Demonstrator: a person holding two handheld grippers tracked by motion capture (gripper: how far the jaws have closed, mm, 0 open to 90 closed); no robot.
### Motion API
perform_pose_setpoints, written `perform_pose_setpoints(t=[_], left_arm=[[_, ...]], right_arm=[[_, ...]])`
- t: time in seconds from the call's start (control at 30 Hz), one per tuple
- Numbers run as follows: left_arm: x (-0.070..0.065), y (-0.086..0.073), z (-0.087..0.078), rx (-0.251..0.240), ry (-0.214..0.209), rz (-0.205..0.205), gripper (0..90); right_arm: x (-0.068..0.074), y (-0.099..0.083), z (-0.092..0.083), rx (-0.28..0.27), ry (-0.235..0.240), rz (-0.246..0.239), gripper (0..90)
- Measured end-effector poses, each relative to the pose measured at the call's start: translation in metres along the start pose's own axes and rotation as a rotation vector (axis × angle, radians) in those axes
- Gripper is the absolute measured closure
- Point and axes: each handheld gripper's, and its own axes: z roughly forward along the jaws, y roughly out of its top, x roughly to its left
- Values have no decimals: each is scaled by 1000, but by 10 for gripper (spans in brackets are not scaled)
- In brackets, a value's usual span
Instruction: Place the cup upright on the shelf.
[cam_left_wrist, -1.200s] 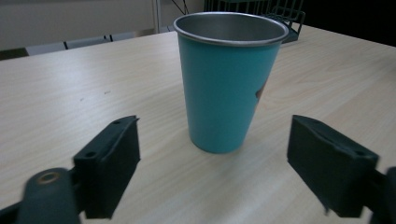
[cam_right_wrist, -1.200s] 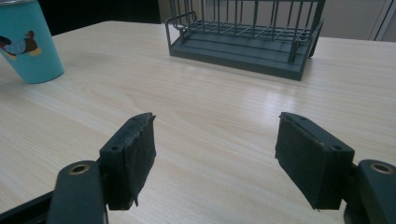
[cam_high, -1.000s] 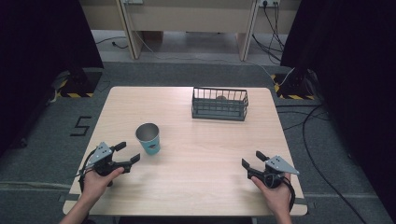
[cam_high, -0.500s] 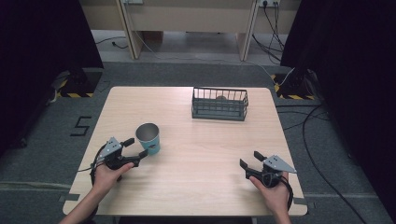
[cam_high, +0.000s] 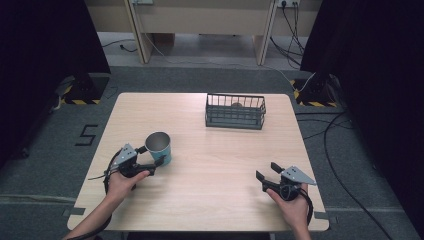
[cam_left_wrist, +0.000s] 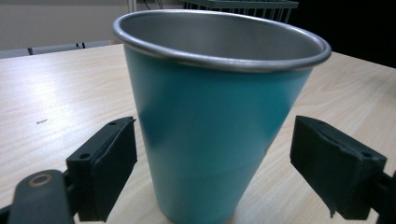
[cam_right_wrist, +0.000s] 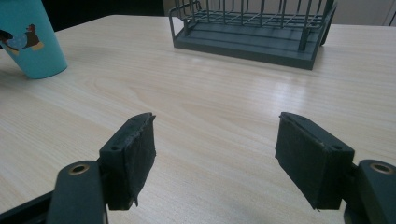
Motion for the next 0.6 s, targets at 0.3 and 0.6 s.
perform_pose_setpoints(t=[0.3, 0.6], left_arm=[[0, 3, 11, -11, 4, 6, 135], [1, 5, 21, -17, -7, 1, 137]], right_arm=[[0, 0, 0, 1, 2, 0, 291], [0, 0, 1, 5, 9, 10, 291]])
